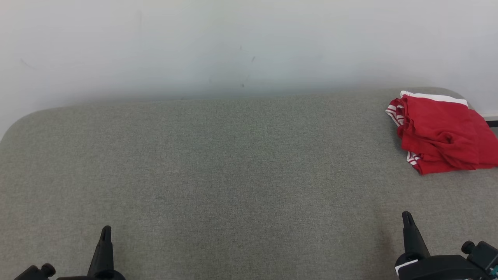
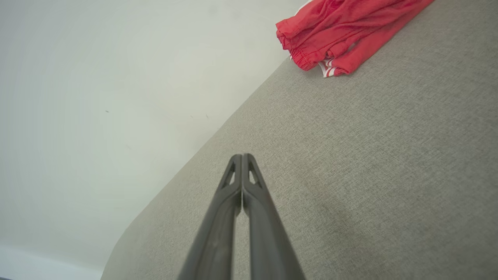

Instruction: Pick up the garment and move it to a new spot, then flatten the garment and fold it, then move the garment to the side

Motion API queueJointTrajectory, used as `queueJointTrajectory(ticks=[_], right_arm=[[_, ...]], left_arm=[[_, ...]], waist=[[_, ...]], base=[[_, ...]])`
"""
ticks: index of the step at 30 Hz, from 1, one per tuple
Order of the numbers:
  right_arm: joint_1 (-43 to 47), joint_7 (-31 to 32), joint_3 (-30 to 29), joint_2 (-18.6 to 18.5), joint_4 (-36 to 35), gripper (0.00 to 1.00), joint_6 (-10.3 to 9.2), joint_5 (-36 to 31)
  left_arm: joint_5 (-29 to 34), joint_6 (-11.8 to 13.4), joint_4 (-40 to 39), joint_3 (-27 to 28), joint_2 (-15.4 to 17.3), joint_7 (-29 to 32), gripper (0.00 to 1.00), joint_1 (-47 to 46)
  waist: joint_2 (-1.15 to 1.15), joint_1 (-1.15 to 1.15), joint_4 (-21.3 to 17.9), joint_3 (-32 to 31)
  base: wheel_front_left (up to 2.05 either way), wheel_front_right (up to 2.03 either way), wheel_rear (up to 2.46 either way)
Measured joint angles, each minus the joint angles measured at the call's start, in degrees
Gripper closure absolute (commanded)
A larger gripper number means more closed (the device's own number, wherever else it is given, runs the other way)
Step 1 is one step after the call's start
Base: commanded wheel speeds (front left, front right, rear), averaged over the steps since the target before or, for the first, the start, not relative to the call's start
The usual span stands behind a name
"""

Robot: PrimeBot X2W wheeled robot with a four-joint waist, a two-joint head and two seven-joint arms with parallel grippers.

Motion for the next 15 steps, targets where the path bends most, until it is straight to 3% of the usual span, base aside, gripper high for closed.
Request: queueJointTrajectory(ticks=[15], right_arm=[[-0.93, 2.56, -1.00, 0.22, -0.32, 1.00, 0.00, 10.44]], left_arm=[[-9.95, -0.01, 0.23, 0.31, -0.26, 2.68, 1.00, -0.96]], waist=[[0.00, 0.00, 0.08, 0.00]], base=[[0.00, 0.00, 0.00]])
